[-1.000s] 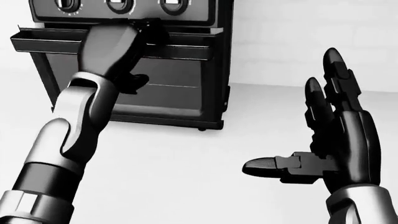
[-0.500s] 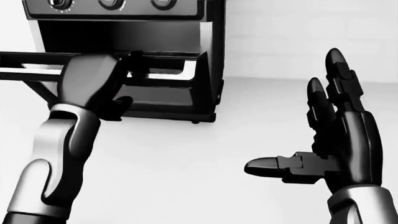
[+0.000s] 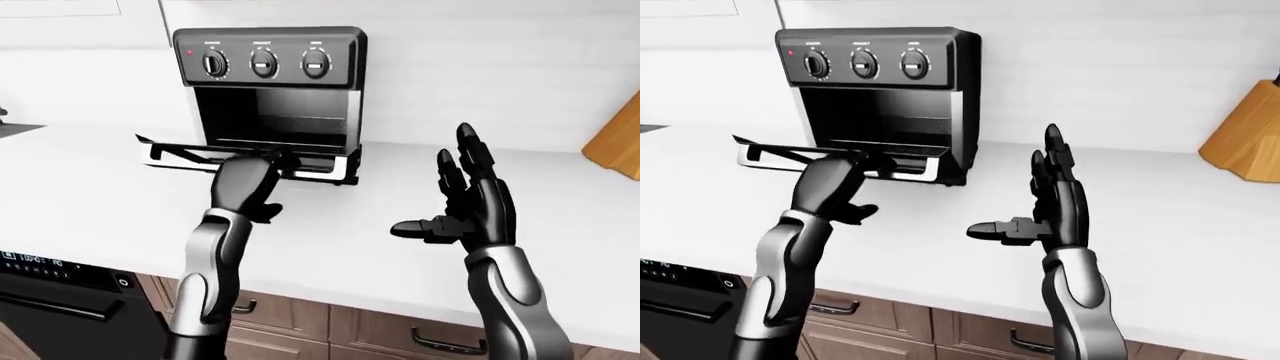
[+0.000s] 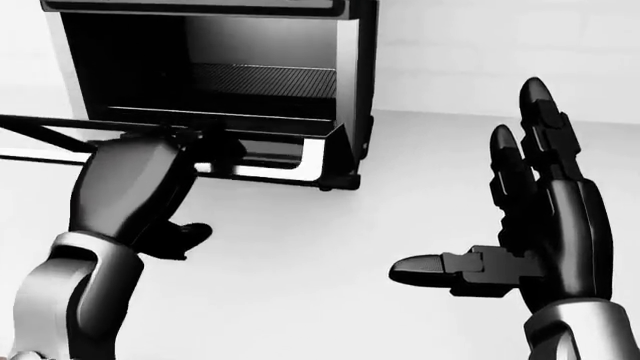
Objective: Open the toaster oven door.
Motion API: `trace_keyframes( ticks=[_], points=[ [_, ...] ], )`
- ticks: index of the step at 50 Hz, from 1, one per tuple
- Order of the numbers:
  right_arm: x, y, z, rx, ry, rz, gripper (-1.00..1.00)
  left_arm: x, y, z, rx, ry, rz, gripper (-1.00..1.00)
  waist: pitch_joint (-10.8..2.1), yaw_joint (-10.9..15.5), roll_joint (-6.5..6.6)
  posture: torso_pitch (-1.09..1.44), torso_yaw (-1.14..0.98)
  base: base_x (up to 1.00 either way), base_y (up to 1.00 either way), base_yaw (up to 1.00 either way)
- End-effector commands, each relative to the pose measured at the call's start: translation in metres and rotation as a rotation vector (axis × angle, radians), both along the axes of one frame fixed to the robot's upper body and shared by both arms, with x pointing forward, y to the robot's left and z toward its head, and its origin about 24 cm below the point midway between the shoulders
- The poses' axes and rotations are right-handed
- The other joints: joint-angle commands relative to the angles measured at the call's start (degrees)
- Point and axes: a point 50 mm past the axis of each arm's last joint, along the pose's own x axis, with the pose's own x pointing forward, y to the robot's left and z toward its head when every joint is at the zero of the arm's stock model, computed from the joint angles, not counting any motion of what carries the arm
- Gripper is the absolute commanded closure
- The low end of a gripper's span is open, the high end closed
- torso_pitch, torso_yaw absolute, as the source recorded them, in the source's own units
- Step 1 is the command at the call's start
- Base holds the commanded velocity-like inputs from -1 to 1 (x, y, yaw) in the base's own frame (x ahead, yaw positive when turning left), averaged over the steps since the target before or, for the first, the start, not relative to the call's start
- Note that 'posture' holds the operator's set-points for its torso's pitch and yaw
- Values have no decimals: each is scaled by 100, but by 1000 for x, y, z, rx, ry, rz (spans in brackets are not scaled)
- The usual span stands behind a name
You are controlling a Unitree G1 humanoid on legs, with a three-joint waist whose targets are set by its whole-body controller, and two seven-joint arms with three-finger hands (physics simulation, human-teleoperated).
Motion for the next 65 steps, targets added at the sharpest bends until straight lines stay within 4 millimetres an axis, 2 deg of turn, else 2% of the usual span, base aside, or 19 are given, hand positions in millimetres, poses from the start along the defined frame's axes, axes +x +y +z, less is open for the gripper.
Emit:
trace_keyframes(
  ticks=[1,13,26,33,35,47,50,56,57,65],
  points=[
    [-2,1,14,-6,-79,3,-100,-3,6,11,-10,-34,24,-22,-10,-1,-16,-46,0,0,0,0],
    [-2,1,14,-3,-77,1,-100,-32,13,2,-14,49,14,-16,-76,-22,0,-46,0,0,0,0],
    [-3,1,17,-4,-79,1,-100,-64,19,-4,-56,137,-32,-29,-105,-51,0,-46,0,0,0,0],
    [-3,1,16,-3,-79,-1,-100,-77,25,-20,-43,211,-35,-29,-128,-68,11,-46,0,0,0,0],
    [-3,1,16,-3,-78,-2,-100,-85,27,-24,-35,241,-41,-37,-135,-75,19,-46,0,0,0,0],
    [-3,2,14,-3,-76,0,-100,-119,35,-34,18,320,-58,-61,-171,-143,76,-46,0,0,0,0],
    [-3,2,13,-2,-76,-1,-100,-128,37,-39,41,345,-63,-73,-181,-161,93,-46,0,0,0,0],
    [-3,2,13,-2,-76,-1,-100,-145,39,-49,105,423,-84,-66,-201,-213,136,-46,0,0,0,0],
    [-3,2,13,-2,-76,-1,-100,-146,40,-46,98,418,-78,-62,-205,-220,144,-46,0,0,0,0],
    [-3,2,14,-2,-76,-1,-100,-159,52,-27,61,352,-41,-75,-193,-274,182,-46,0,0,0,0]
  ],
)
